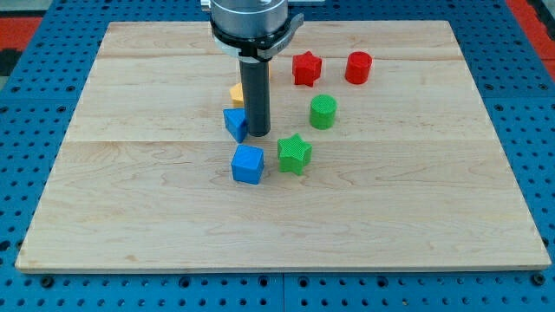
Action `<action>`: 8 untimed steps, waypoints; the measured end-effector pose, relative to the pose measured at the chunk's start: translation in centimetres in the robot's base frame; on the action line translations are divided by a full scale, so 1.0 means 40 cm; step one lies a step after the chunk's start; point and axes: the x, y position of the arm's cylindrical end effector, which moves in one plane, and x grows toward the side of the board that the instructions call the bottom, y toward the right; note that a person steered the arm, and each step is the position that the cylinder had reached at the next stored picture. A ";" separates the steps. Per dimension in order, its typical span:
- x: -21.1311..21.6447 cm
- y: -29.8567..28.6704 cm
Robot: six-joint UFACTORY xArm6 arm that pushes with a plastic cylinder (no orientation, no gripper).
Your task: Keep the blue cube to the right of the green star
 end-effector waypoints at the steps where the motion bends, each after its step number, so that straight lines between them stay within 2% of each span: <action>1: 0.000 0.170; 2: 0.018 0.369; 3: 0.118 0.494; 4: 0.265 0.484; 5: 0.434 0.360; 6: 0.455 0.098; 7: 0.367 -0.130; 8: 0.250 -0.260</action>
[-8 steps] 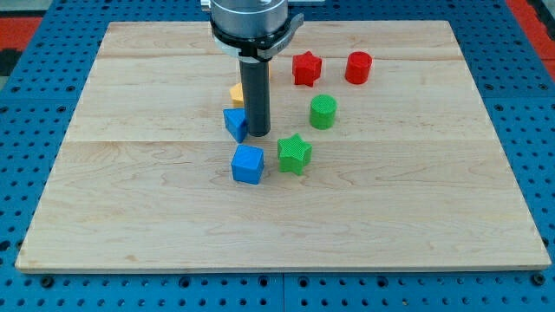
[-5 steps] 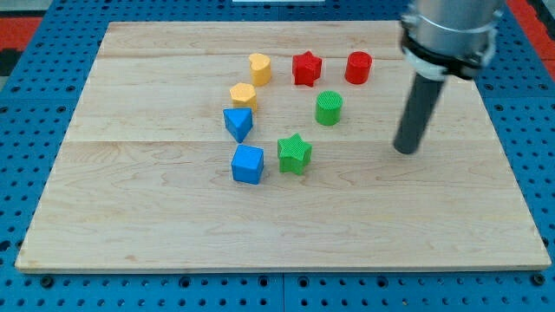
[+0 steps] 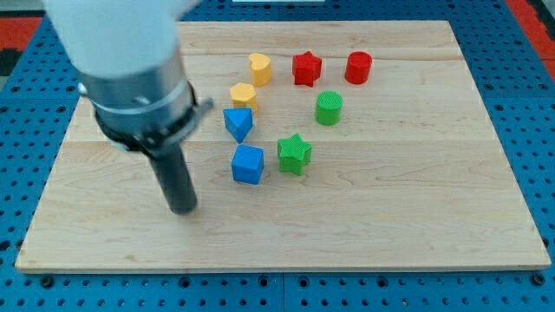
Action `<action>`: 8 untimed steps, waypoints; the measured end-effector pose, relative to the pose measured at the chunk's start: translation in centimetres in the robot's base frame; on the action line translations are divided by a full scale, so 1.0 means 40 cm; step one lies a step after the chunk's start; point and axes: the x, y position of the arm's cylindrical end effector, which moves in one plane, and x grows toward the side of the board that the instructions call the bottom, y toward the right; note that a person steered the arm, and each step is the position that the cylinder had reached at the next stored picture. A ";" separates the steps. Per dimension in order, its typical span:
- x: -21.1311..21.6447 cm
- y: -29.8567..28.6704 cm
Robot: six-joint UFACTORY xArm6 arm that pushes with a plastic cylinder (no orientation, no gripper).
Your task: Keep the blue cube to the right of the green star
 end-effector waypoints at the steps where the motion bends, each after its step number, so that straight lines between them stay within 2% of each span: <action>1: -0.154 -0.003; 2: -0.189 0.077; 4: -0.032 0.325; 5: 0.032 0.344; 6: 0.081 0.247; 7: 0.078 0.298; 8: -0.014 0.367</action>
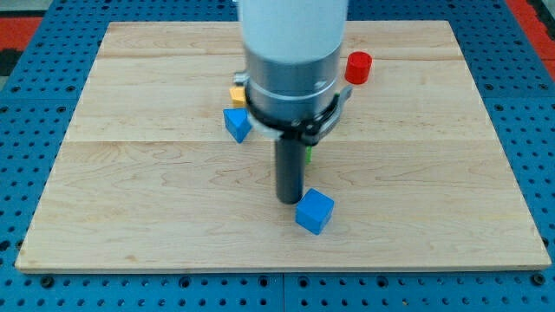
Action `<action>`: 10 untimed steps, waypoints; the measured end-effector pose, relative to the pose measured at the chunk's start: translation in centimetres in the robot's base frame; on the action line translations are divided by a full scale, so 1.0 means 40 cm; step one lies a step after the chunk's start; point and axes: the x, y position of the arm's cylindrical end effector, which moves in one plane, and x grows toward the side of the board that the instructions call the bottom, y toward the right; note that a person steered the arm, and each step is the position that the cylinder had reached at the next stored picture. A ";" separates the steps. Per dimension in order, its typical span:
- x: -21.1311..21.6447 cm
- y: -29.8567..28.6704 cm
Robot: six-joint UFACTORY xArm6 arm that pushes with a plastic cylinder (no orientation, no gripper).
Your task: Keep the blue cube to the right of the green star
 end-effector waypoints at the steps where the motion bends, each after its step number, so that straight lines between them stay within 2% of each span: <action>1: 0.040 -0.029; 2: 0.189 -0.122; 3: 0.200 -0.063; 5: 0.002 0.100; 6: -0.016 0.191; 7: -0.016 0.256; 9: 0.072 0.166; 10: 0.072 0.166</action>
